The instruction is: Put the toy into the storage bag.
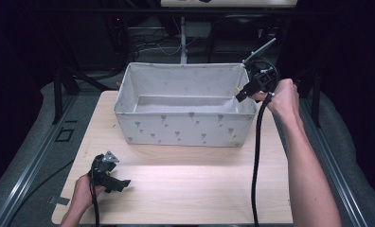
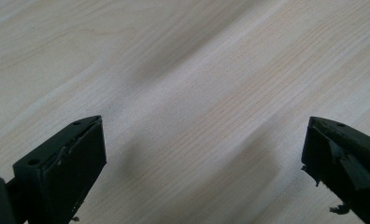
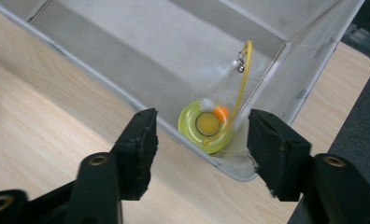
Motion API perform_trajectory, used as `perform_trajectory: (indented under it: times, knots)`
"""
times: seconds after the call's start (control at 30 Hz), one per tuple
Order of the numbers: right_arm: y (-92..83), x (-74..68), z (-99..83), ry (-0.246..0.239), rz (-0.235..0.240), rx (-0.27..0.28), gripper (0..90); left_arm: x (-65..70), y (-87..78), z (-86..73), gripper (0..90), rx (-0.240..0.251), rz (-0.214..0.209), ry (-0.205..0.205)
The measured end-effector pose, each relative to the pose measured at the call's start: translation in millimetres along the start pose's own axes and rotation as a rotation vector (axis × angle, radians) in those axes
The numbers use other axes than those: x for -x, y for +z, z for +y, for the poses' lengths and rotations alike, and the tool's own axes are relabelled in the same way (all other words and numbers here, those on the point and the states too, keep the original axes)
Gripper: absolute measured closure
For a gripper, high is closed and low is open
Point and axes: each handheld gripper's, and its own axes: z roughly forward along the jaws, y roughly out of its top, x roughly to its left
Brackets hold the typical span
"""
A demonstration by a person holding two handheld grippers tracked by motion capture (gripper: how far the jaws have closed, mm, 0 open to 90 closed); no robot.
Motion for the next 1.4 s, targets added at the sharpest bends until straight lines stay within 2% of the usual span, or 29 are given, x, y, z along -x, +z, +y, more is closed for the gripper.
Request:
perform_trajectory:
  times: [0.03, 0.07, 0.13, 0.17, 0.23, 0.27, 0.43, 0.5, 0.53, 0.57, 0.67, 0.83, 1.0, 1.1, 1.13, 1.17, 1.2, 1.23, 1.3, 1.33, 1.4]
  knots:
    - [-6.5, -6.7, -1.5, -0.015, 0.006, 0.011, 34.7, 0.1, -0.3, -0.1, 0.0, 0.0, 0.0, 0.0]
    - [-9.2, -9.9, -2.5, -0.032, 0.008, 0.013, 32.4, 0.1, -0.3, -0.1, 0.0, 0.0, 0.0, 0.0]
    - [-11.4, -14.1, -3.8, -0.036, 0.008, 0.022, 30.4, 0.1, -0.4, -0.2, 0.0, 0.0, 0.0, 0.0]
    - [-15.7, -22.0, -6.7, -0.053, 0.012, 0.038, 24.5, 0.1, -0.3, -0.1, 0.0, 0.0, 0.001, 0.0]
    - [-17.4, -25.9, -8.4, -0.061, 0.015, 0.044, 22.4, 0.2, -0.5, 0.0, 0.0, 0.0, 0.001, 0.002]
    - [-19.3, -33.9, -12.4, -0.075, 0.016, 0.05, 17.8, 0.6, -0.2, -0.2, 0.0, 0.005, 0.007, 0.001]
    - [-16.4, -51.6, -23.3, -0.108, 0.023, 0.054, 14.4, 0.1, -0.4, -0.6, 0.0, 0.005, 0.007, -0.002]
    - [-8.5, -63.3, -32.5, -0.132, 0.033, 0.046, 10.5, 0.2, -0.5, -0.4, 0.0, 0.005, 0.008, 0.003]
    - [-8.5, -63.3, -32.5, -0.132, 0.033, 0.046, 10.5, 0.2, -0.5, -0.4, 0.0, 0.005, 0.008, 0.003]
    - [-0.8, -71.3, -39.8, -0.149, 0.045, 0.04, 6.9, 0.3, -0.6, -0.5, 0.0, 0.004, 0.009, 0.003]
    - [5.8, -77.4, -45.9, -0.158, 0.05, 0.043, 4.3, 0.1, -0.5, -0.5, 0.0, 0.003, 0.009, 0.002]
    - [27.3, -94.4, -68.6, -0.182, 0.076, 0.047, 0.9, 0.1, -0.6, -0.6, 0.0, 0.004, 0.009, 0.002]
    - [40.6, -101.3, -86.2, -0.188, 0.094, 0.049, 0.2, 0.0, -0.7, -0.8, 0.0, 0.006, 0.01, 0.001]
    - [56.1, -105.0, -105.9, -0.184, 0.114, 0.043, 0.0, -0.3, -0.2, -0.7, 0.0, 0.0, 0.009, 0.003]
    - [56.1, -105.0, -105.9, -0.184, 0.114, 0.043, 0.0, -0.3, -0.2, -0.7, 0.0, 0.0, 0.009, 0.003]
    - [64.2, -106.5, -116.4, -0.168, 0.127, 0.036, 0.0, 0.1, -0.4, -0.7, 0.0, 0.0, 0.01, 0.004]
    - [64.2, -106.5, -116.4, -0.168, 0.127, 0.036, 0.0, 0.3, -0.5, -0.8, 0.0, 0.001, 0.011, 0.004]
    - [72.4, -107.2, -128.0, -0.151, 0.135, 0.033, 0.0, 0.1, -0.7, -1.0, 0.0, 0.004, 0.011, 0.004]
    - [76.4, -107.5, -134.1, -0.142, 0.141, 0.033, 0.0, -0.4, -0.5, -1.1, 0.0, 0.004, 0.009, 0.002]
    - [83.6, -107.1, -145.8, -0.142, 0.134, 0.019, 0.6, -0.8, -0.3, -1.1, 0.0, 0.003, 0.007, 0.0]
    - [90.8, -107.4, -155.9, -0.138, 0.127, 0.001, 1.0, -0.8, 0.0, -1.1, 0.0, 0.002, 0.007, 0.0]
